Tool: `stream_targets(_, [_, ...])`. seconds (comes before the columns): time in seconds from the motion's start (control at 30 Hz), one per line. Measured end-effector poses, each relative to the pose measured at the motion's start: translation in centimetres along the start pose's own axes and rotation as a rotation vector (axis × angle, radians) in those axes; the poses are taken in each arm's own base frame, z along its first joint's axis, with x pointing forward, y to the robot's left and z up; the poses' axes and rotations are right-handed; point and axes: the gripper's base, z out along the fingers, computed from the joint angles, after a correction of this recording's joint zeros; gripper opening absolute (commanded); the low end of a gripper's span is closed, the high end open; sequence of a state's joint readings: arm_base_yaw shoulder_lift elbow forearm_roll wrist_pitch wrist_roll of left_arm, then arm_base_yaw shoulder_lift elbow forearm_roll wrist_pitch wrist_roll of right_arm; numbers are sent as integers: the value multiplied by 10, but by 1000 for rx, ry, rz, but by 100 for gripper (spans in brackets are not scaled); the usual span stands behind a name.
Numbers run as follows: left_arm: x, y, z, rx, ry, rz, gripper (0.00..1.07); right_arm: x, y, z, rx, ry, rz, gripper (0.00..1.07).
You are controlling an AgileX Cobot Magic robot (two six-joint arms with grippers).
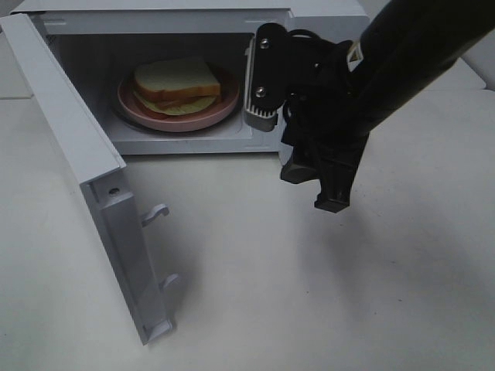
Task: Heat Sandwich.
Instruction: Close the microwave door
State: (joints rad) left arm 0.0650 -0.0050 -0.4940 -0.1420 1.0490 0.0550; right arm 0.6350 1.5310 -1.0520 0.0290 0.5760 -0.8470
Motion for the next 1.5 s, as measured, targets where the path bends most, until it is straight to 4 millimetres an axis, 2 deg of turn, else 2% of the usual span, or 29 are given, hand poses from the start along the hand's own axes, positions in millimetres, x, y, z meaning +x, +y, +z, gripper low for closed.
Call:
stream_targets(0.07, [0, 0, 0, 0, 0, 0, 72, 4, -1, -3, 3, 4, 26, 48])
stream_targets(0.2, [0, 0, 0, 0, 0, 0, 72, 29, -9, -19, 20, 41, 218, 48])
stream_targets(0.23, [0, 0, 0, 0, 0, 0, 72, 29, -9, -19, 20, 41, 218, 48])
stream_targets(0.33, [0, 0, 0, 0, 0, 0, 72, 54, -20, -36, 45, 88, 433, 48])
stream_targets(0.37, [0, 0, 0, 0, 0, 0, 72, 54, -20, -36, 45, 88, 433, 48])
stream_targets(0.4, [0, 0, 0, 0, 0, 0, 72, 68, -25, -42, 53, 125, 554, 48])
stream_targets(0.47, [0, 0, 0, 0, 0, 0, 72, 82, -29, -49, 66, 160, 695, 48])
stream_targets(0.5, [0, 0, 0, 0, 0, 0, 72, 99, -33, -56, 88, 195, 856, 48])
stream_targets(0.53, [0, 0, 0, 0, 0, 0, 72, 99, -33, -56, 88, 195, 856, 48])
stream_targets(0.6, [0, 0, 0, 0, 0, 0, 72, 113, -34, -62, 106, 230, 986, 51])
stream_targets(0.67, [0, 0, 0, 0, 0, 0, 72, 133, -36, -73, 133, 272, 1186, 54])
stream_targets(0.7, [0, 0, 0, 0, 0, 0, 72, 133, -36, -73, 133, 272, 1186, 54])
stream_targets(0.8, [0, 0, 0, 0, 0, 0, 72, 156, -34, -85, 147, 336, 1381, 57])
stream_targets(0.93, [0, 0, 0, 0, 0, 0, 72, 164, -29, -95, 144, 366, 1438, 63])
stream_targets(0.97, [0, 0, 0, 0, 0, 0, 72, 166, -25, -103, 157, 348, 1460, 66])
stream_targets(1.1, [0, 0, 0, 0, 0, 0, 72, 166, -18, -110, 174, 332, 1465, 69])
stream_targets(1.17, [0, 0, 0, 0, 0, 0, 72, 165, 0, -117, 176, 289, 1481, 69])
stream_targets(1.2, [0, 0, 0, 0, 0, 0, 72, 166, 17, -118, 169, 282, 1487, 69])
stream_targets(1.27, [0, 0, 0, 0, 0, 0, 72, 166, 24, -121, 174, 269, 1488, 69])
stream_targets(1.33, [0, 0, 0, 0, 0, 0, 72, 167, 42, -123, 180, 252, 1489, 69])
stream_targets(1.37, [0, 0, 0, 0, 0, 0, 72, 168, 58, -126, 195, 234, 1485, 69])
stream_targets(1.43, [0, 0, 0, 0, 0, 0, 72, 169, 64, -127, 204, 223, 1483, 69])
stream_targets(1.5, [0, 0, 0, 0, 0, 0, 72, 170, 79, -131, 236, 184, 1475, 69])
